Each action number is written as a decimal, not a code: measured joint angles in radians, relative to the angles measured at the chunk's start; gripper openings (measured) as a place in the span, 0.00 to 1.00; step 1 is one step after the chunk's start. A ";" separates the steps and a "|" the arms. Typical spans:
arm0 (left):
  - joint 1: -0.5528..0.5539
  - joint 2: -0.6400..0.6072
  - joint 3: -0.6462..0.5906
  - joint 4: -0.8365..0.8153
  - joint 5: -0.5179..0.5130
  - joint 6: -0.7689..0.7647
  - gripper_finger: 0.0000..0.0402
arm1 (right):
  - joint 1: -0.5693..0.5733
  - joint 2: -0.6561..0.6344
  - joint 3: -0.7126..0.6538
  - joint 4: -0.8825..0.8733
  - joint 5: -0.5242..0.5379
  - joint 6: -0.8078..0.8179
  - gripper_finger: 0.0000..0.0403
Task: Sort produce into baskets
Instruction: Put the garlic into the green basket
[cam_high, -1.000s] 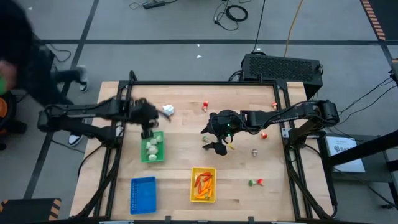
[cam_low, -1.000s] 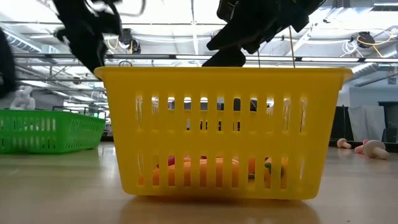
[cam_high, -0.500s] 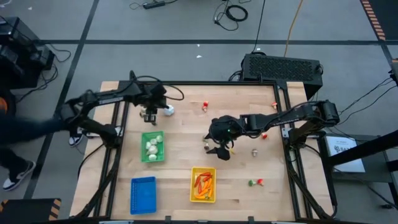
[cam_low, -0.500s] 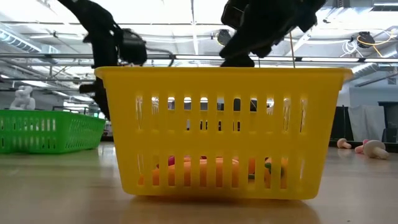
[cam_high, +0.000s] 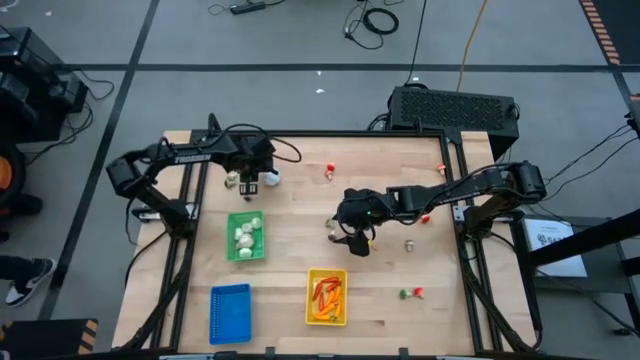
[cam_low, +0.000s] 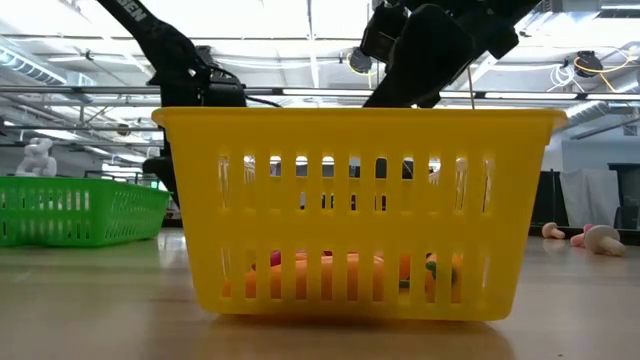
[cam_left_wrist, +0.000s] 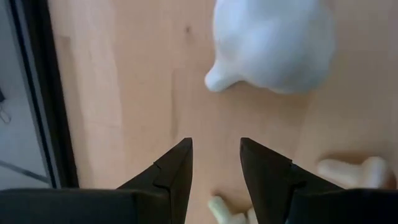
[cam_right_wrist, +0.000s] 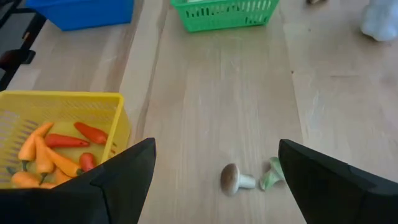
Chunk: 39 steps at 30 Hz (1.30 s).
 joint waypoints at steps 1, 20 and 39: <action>0.000 0.003 0.000 -0.001 0.001 -0.010 0.35 | 0.000 0.000 0.000 0.000 0.000 0.000 0.82; -0.023 0.043 -0.001 0.061 -0.012 0.136 0.35 | -0.001 0.000 0.000 -0.012 -0.002 0.002 0.82; -0.046 0.126 -0.001 0.180 0.067 0.191 0.35 | 0.000 0.000 0.000 -0.023 -0.006 0.007 0.82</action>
